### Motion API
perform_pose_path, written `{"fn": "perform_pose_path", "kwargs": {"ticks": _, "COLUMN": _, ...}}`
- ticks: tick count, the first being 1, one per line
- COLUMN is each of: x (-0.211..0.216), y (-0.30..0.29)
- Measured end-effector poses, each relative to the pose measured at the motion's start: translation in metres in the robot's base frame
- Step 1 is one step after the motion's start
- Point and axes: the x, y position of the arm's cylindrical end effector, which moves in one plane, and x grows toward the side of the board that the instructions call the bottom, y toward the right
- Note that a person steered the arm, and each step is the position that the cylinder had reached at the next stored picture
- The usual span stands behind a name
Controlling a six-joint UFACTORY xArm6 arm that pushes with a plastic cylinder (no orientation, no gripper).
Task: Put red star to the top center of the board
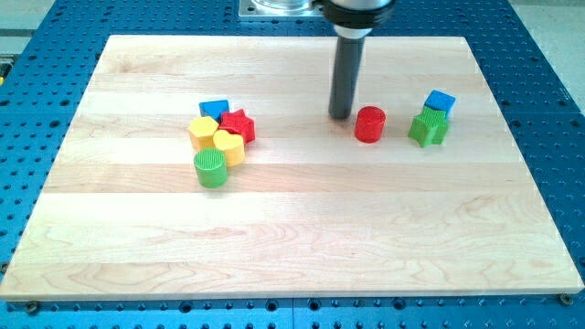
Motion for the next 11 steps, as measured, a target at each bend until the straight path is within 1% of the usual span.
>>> {"fn": "perform_pose_path", "kwargs": {"ticks": 1, "x": 0.031, "y": 0.005}}
{"fn": "perform_pose_path", "kwargs": {"ticks": 3, "x": 0.038, "y": 0.073}}
{"fn": "perform_pose_path", "kwargs": {"ticks": 4, "x": 0.058, "y": 0.027}}
{"fn": "perform_pose_path", "kwargs": {"ticks": 5, "x": 0.096, "y": -0.035}}
{"fn": "perform_pose_path", "kwargs": {"ticks": 6, "x": 0.146, "y": -0.124}}
{"fn": "perform_pose_path", "kwargs": {"ticks": 7, "x": 0.149, "y": -0.17}}
{"fn": "perform_pose_path", "kwargs": {"ticks": 8, "x": 0.129, "y": -0.184}}
{"fn": "perform_pose_path", "kwargs": {"ticks": 9, "x": 0.101, "y": -0.152}}
{"fn": "perform_pose_path", "kwargs": {"ticks": 10, "x": 0.072, "y": -0.143}}
{"fn": "perform_pose_path", "kwargs": {"ticks": 11, "x": 0.1, "y": -0.134}}
